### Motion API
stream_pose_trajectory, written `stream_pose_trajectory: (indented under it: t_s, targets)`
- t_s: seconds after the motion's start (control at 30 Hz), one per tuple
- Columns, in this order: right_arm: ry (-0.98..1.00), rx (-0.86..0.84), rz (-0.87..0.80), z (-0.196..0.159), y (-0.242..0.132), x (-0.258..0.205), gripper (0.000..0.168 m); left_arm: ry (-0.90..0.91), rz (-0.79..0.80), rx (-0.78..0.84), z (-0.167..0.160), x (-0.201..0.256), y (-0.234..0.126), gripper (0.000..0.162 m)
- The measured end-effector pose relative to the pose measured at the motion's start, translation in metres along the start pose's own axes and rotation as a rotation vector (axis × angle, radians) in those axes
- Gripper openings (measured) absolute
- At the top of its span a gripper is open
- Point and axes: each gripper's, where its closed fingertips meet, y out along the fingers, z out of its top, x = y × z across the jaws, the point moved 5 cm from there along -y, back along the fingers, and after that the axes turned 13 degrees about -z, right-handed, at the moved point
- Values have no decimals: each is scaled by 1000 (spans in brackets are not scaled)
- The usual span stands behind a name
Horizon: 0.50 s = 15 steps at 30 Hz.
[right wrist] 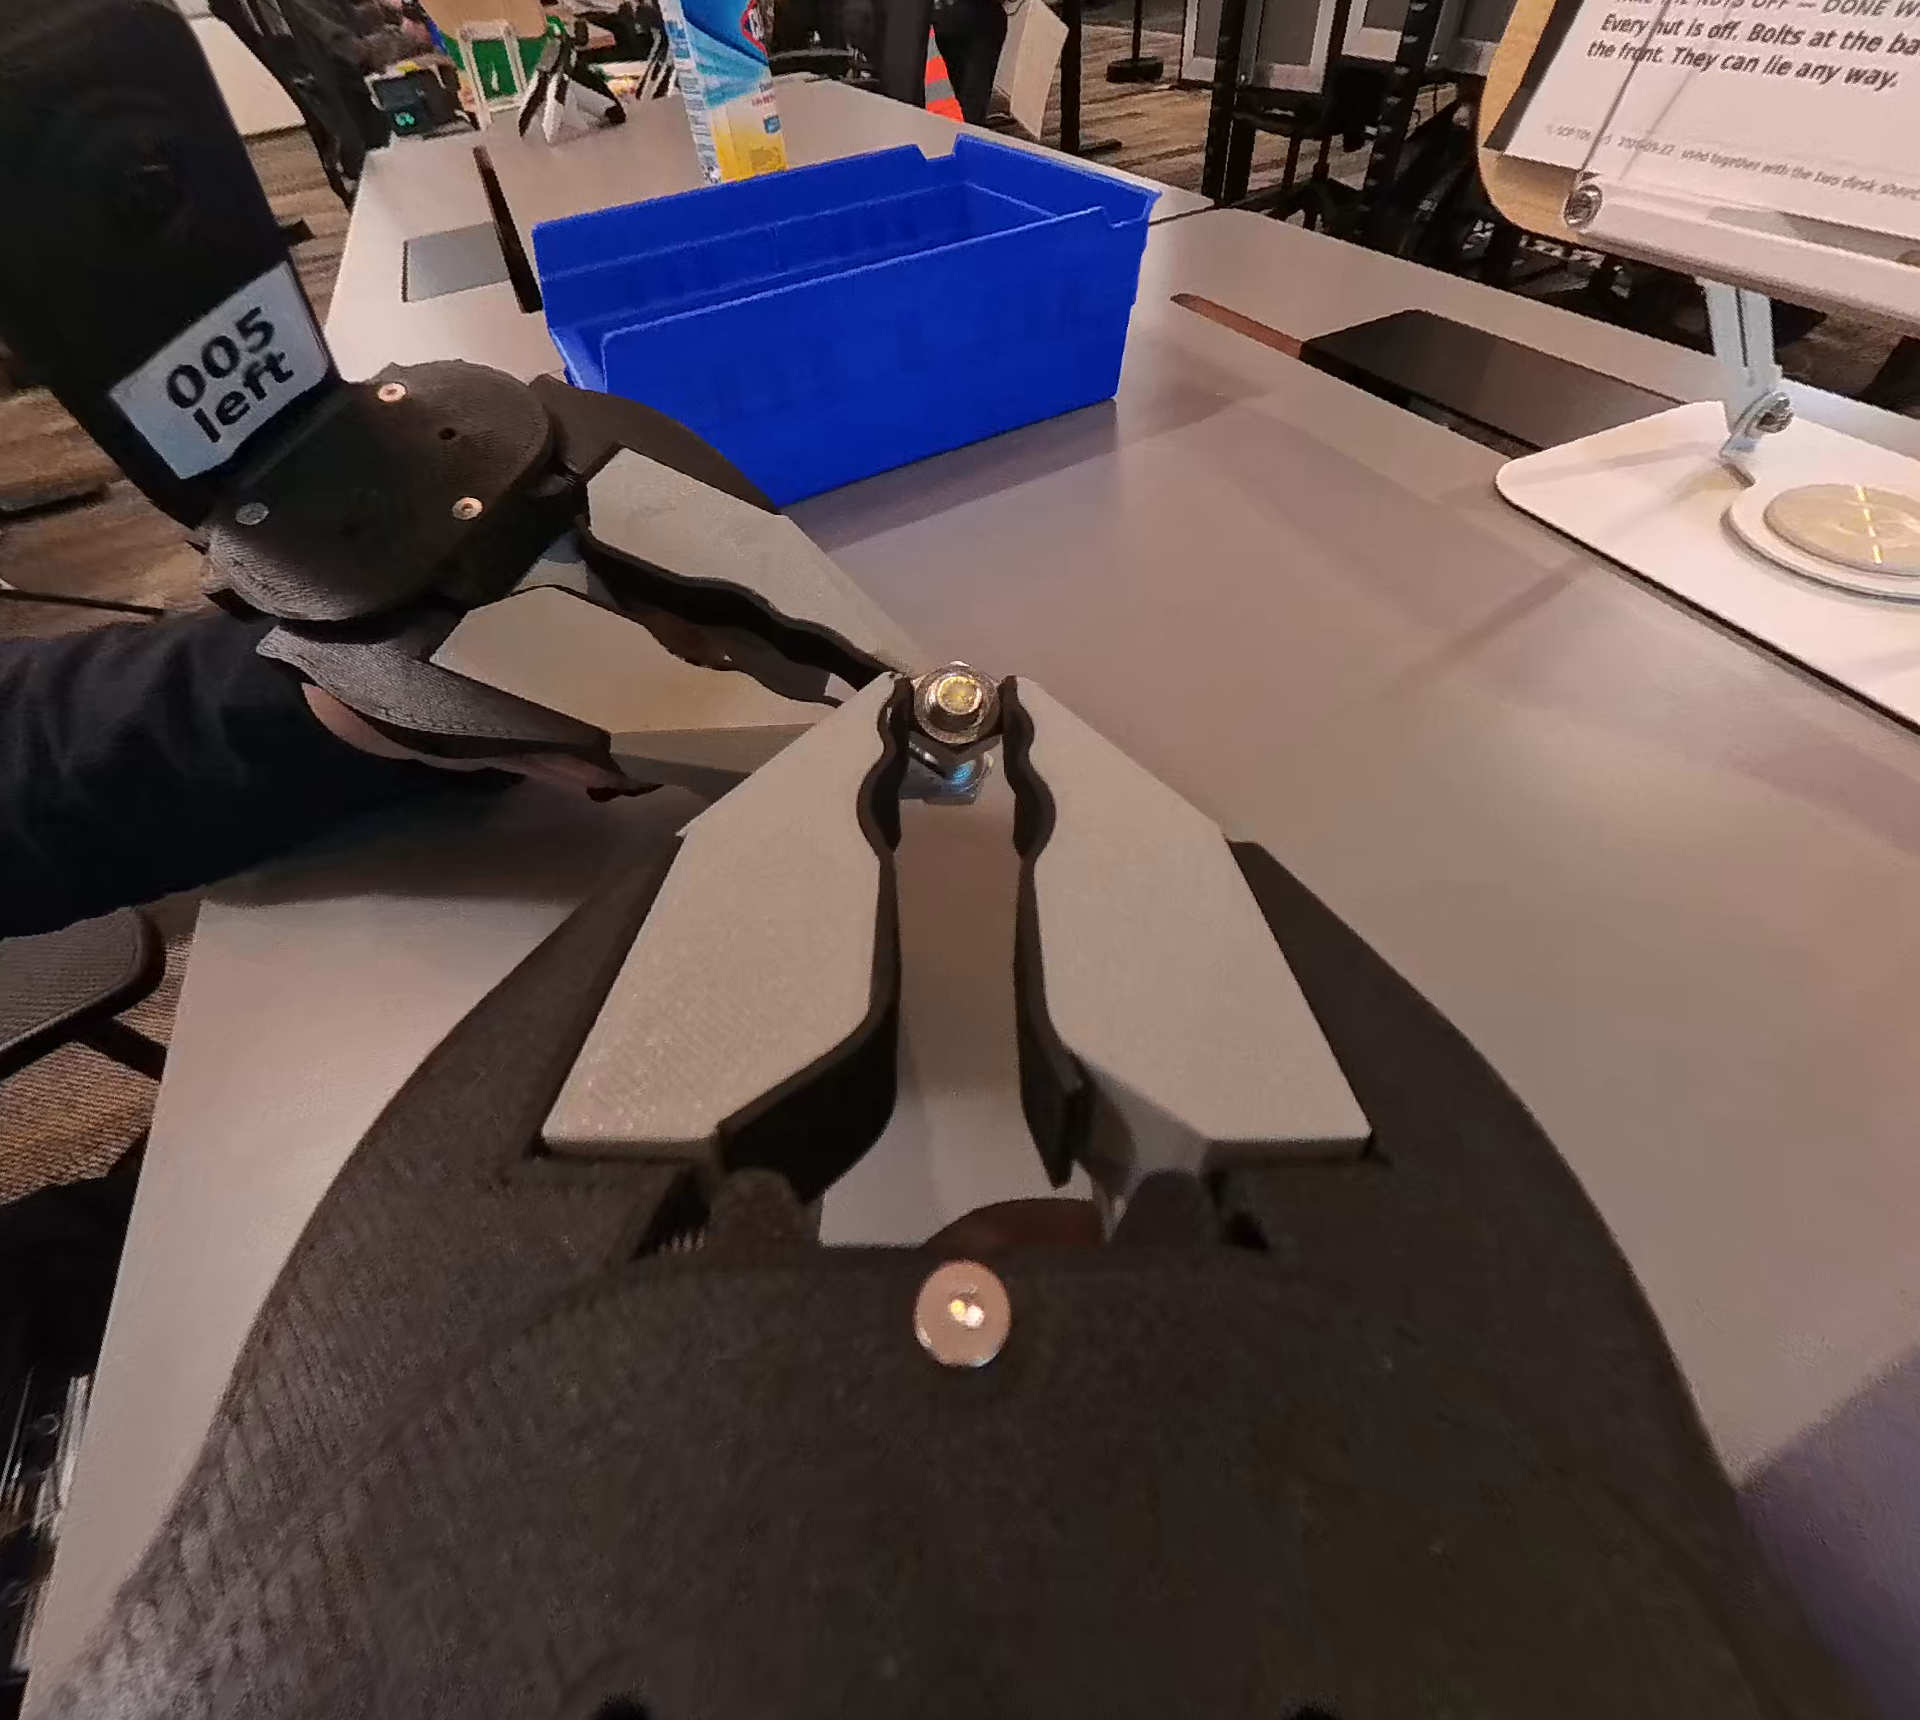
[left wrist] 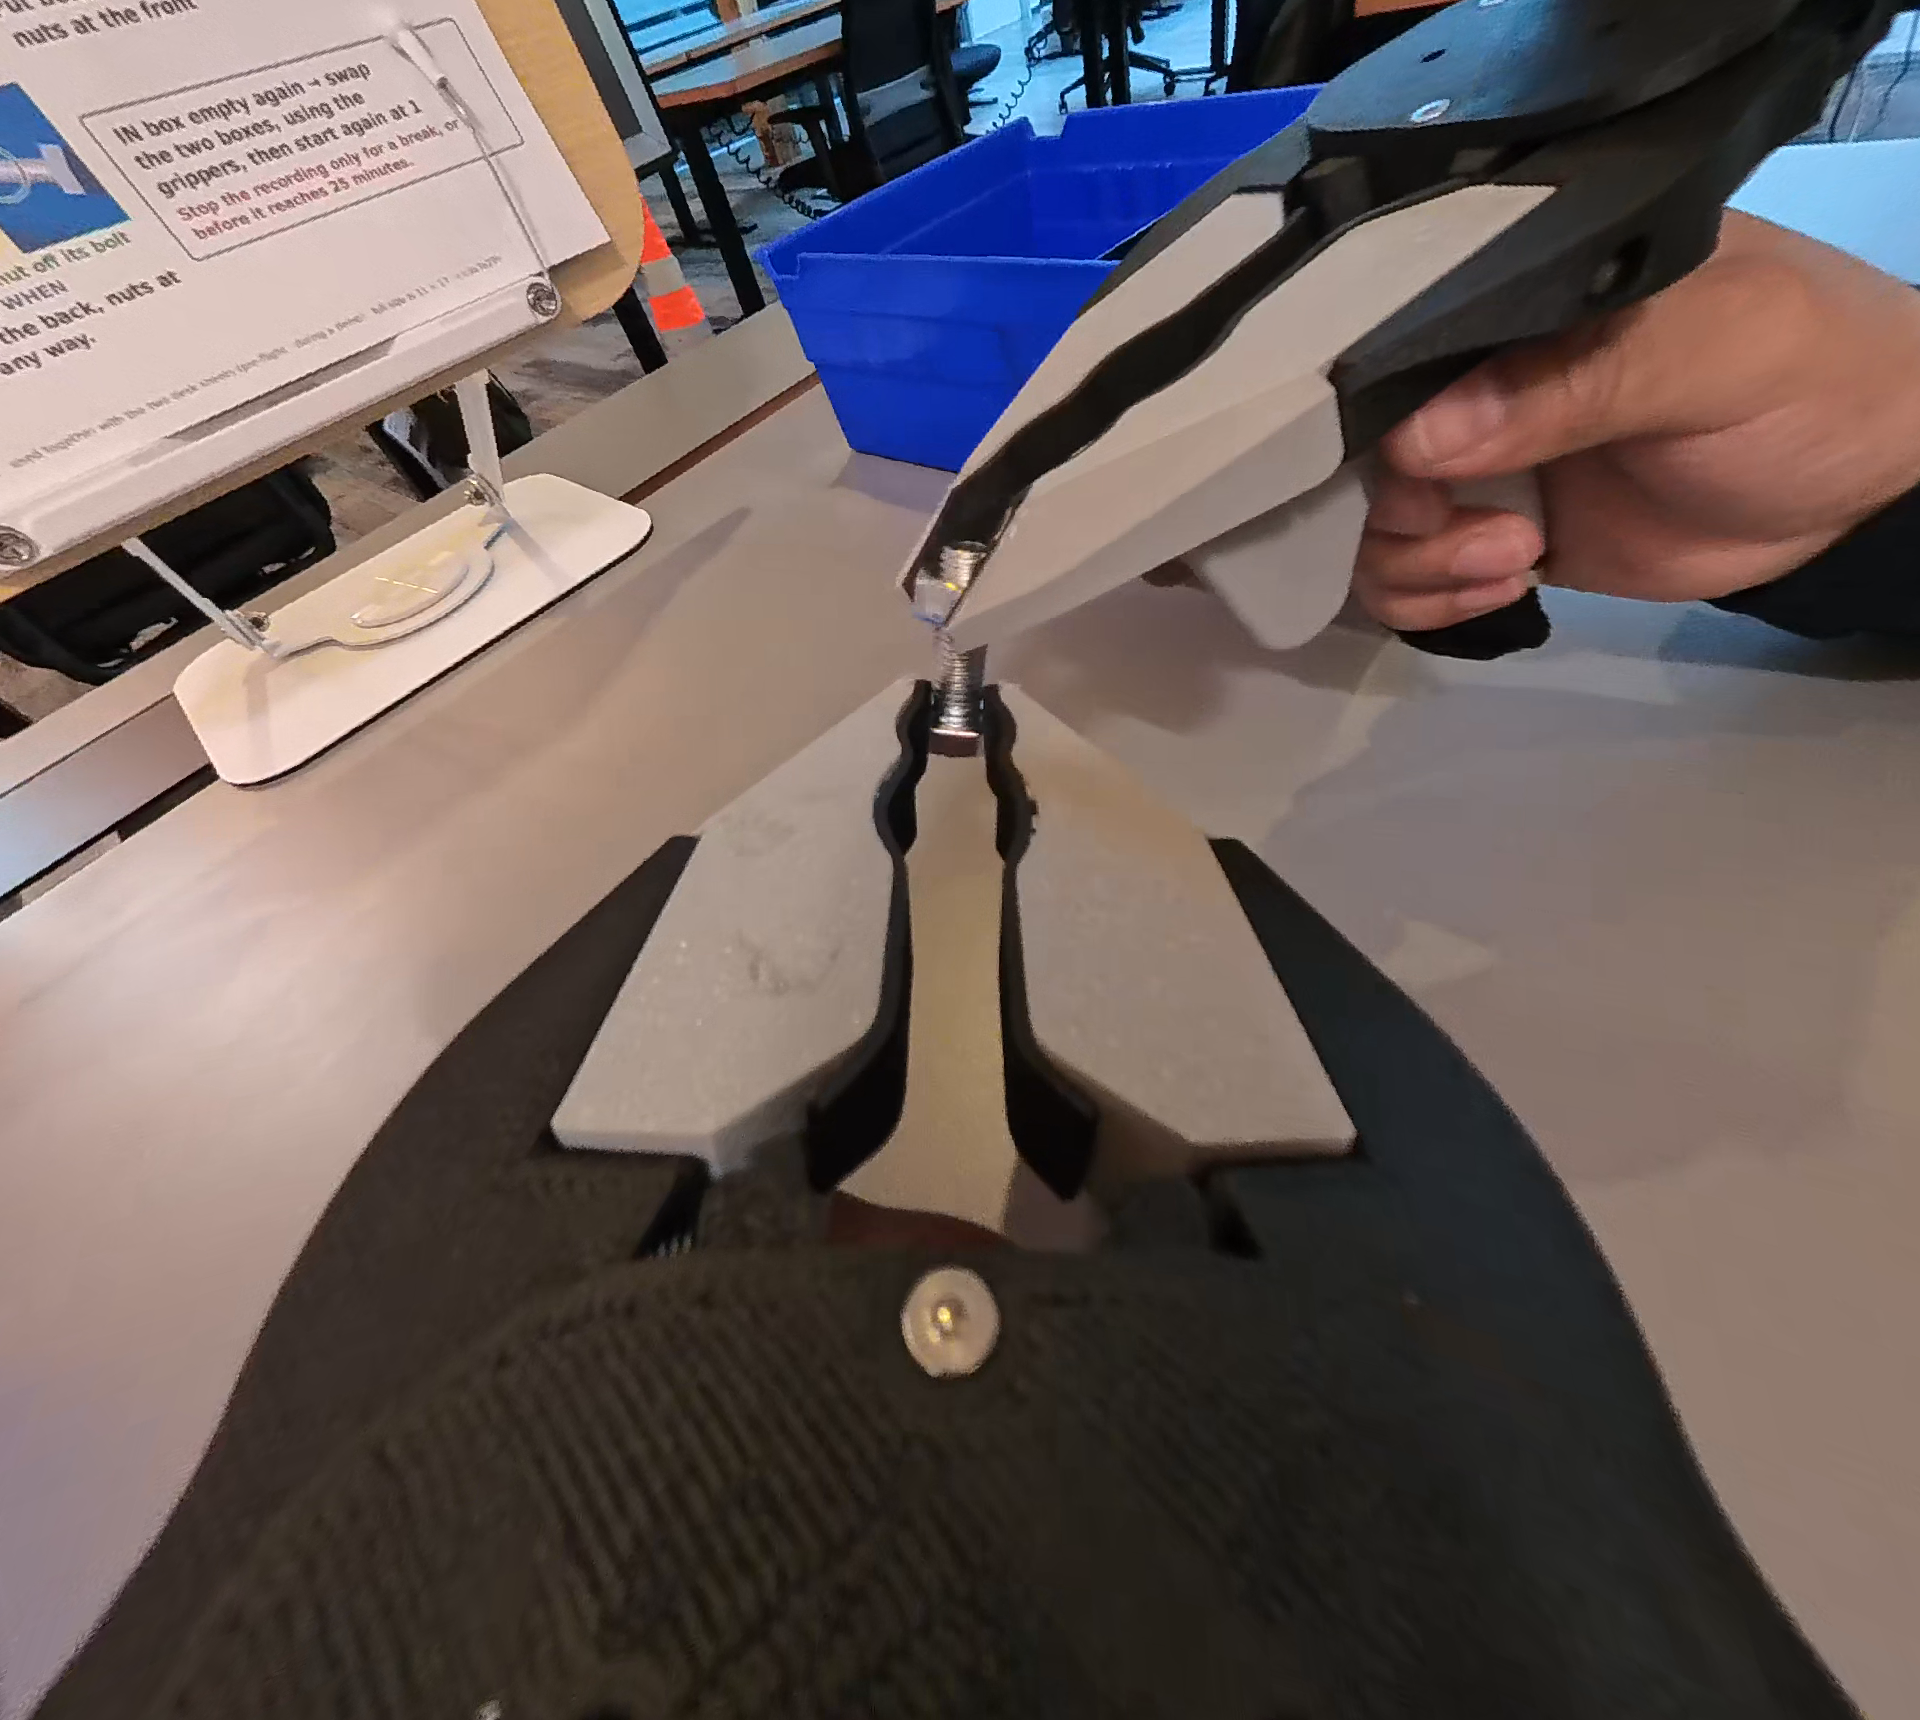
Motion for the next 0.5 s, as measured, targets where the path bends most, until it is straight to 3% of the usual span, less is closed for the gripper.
stream_pose_trajectory:
  t_s: [0.5]
  targets:
    - [-4, -6, -4, -2, 2, -2, 14, -73, -40, 4, -3, 0, 2, 7]
